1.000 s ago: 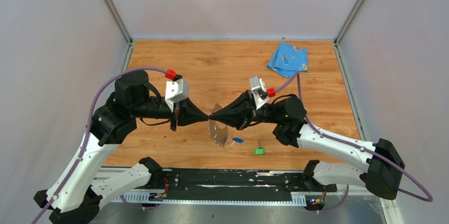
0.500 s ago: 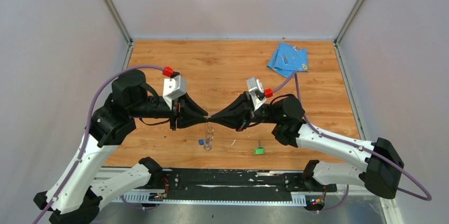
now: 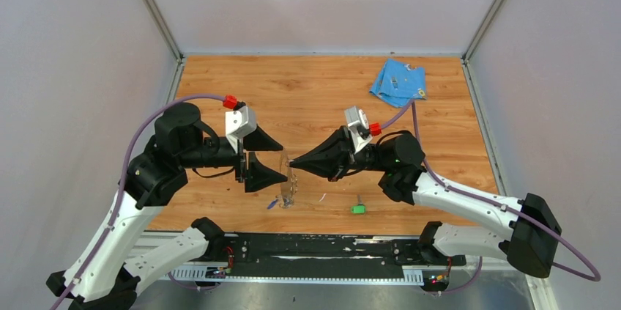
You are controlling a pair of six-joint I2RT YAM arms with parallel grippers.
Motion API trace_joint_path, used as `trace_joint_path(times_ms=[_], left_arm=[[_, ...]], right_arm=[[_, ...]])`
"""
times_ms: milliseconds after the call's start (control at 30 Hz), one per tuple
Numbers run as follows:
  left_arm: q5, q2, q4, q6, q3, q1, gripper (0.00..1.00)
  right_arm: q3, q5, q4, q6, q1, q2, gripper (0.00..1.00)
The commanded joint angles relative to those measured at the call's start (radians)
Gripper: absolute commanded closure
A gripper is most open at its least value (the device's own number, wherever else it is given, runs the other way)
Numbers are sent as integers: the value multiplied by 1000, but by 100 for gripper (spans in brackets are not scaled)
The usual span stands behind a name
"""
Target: Put the keys on the keyring
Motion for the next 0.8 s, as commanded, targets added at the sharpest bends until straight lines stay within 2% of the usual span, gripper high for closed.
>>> trace_joint_path(times_ms=[0, 300, 433, 633, 767], left_arm=[[31, -12, -1, -10, 10, 8, 21], [104, -21, 71, -50, -20, 9, 51], [128, -13, 86, -75, -28, 11, 74], [140, -11, 110, -103, -34, 12, 77], [146, -9, 152, -144, -39, 12, 72]], right_arm=[[11, 11, 55, -5, 6, -14, 100], [20, -3, 93, 30, 6, 5, 100], [24, -12, 112, 49, 6, 11, 100], [30, -13, 112, 51, 5, 9, 100], [32, -14, 114, 54, 6, 14, 100]])
